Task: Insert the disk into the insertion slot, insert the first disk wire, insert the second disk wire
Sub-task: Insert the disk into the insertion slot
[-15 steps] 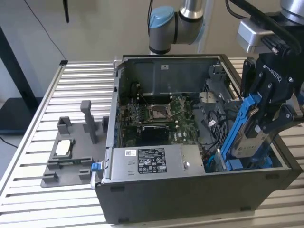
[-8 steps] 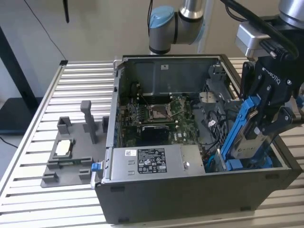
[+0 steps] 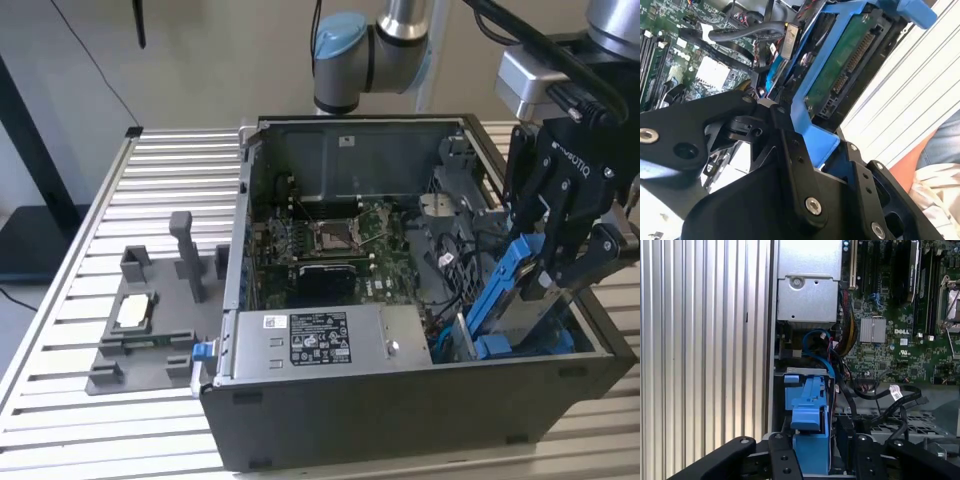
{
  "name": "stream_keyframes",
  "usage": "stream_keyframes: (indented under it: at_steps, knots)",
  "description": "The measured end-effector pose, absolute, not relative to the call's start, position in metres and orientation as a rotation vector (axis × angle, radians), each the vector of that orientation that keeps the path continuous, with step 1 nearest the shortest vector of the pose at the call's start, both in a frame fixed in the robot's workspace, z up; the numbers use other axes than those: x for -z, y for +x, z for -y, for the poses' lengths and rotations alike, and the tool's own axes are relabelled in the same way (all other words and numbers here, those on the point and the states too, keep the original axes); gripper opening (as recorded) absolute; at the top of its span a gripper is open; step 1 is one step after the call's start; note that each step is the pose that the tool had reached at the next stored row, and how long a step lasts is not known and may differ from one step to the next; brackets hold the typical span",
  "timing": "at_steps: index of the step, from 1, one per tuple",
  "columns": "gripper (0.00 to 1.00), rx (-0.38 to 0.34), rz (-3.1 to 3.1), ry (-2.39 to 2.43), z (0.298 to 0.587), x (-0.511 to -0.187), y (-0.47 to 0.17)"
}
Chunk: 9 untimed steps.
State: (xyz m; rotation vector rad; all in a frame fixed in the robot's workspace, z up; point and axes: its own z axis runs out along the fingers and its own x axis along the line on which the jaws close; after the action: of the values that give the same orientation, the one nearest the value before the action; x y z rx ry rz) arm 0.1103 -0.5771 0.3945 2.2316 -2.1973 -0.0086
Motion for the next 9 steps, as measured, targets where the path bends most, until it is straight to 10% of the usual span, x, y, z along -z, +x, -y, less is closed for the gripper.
stream_keyframes:
  at_steps: [9]
  knots:
    - [0.67, 0.008, 2.198, 2.232, 0.5771, -0.3946, 0.1103]
